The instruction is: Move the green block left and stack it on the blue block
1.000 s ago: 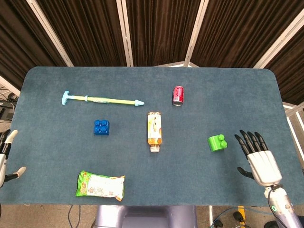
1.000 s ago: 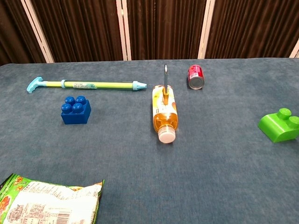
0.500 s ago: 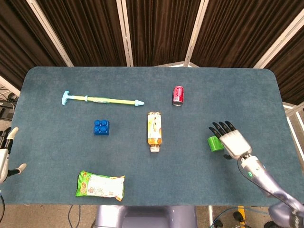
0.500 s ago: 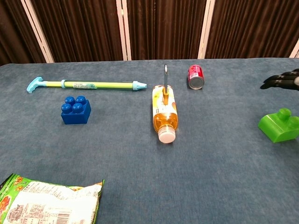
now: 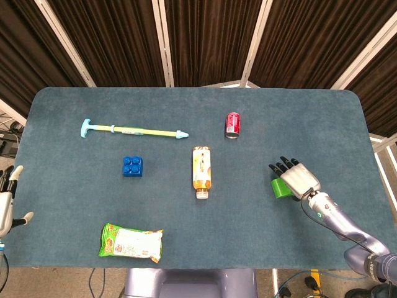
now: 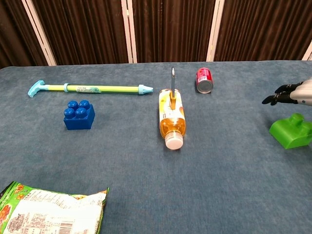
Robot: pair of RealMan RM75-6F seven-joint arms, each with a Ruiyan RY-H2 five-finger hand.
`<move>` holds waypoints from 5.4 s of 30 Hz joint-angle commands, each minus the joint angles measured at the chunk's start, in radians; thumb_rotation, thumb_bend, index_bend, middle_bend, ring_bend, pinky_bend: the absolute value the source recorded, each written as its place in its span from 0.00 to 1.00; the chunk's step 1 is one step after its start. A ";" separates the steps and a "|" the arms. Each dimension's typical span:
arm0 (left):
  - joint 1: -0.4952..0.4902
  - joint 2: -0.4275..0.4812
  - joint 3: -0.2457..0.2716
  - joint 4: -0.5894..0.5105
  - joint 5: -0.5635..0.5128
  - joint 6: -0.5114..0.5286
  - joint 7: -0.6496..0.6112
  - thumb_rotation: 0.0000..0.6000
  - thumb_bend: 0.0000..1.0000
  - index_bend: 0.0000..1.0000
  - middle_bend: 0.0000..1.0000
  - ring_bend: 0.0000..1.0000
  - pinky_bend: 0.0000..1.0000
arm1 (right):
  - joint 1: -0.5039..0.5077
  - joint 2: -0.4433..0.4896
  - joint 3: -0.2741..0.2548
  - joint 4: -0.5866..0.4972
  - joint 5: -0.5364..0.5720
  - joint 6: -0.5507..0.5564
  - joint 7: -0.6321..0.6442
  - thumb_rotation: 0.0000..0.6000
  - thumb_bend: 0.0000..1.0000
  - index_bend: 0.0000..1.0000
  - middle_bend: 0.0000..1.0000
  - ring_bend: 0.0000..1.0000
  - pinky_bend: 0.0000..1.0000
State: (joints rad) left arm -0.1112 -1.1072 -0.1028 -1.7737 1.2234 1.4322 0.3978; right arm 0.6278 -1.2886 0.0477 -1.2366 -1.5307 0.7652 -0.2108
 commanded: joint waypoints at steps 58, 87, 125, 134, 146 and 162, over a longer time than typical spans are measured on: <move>-0.026 0.038 -0.017 0.008 -0.130 -0.068 -0.068 1.00 0.00 0.00 0.00 0.00 0.00 | 0.713 -0.220 -0.042 -0.099 -0.712 -0.016 0.166 1.00 0.80 0.52 0.64 0.50 0.63; -0.058 0.046 -0.032 0.046 -0.216 -0.120 -0.083 1.00 0.00 0.00 0.00 0.00 0.00 | 0.883 -0.429 -0.133 0.218 -0.652 0.016 0.113 1.00 0.00 0.02 0.09 0.09 0.31; -0.323 0.009 0.025 0.103 0.407 -0.264 -0.190 1.00 0.00 0.00 0.00 0.00 0.00 | -0.112 0.214 -0.122 -0.342 0.082 0.735 0.061 1.00 0.00 0.00 0.00 0.00 0.00; -0.539 -0.100 0.050 0.164 0.611 -0.453 -0.110 1.00 0.00 0.00 0.00 0.00 0.00 | -0.260 0.168 -0.119 -0.447 0.138 0.801 0.044 1.00 0.00 0.00 0.00 0.00 0.00; -0.711 -0.212 0.120 0.348 0.758 -0.548 -0.176 1.00 0.00 0.00 0.02 0.00 0.00 | -0.331 0.120 -0.079 -0.436 0.180 0.790 0.010 1.00 0.00 0.00 0.00 0.00 0.00; -0.757 -0.316 0.196 0.454 0.756 -0.537 -0.230 1.00 0.00 0.09 0.10 0.08 0.05 | -0.367 0.118 -0.018 -0.413 0.171 0.758 0.014 1.00 0.00 0.00 0.00 0.00 0.00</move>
State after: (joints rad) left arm -0.8671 -1.4118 0.0893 -1.3275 1.9844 0.8958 0.1677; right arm 0.2618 -1.1712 0.0288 -1.6505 -1.3594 1.5238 -0.1977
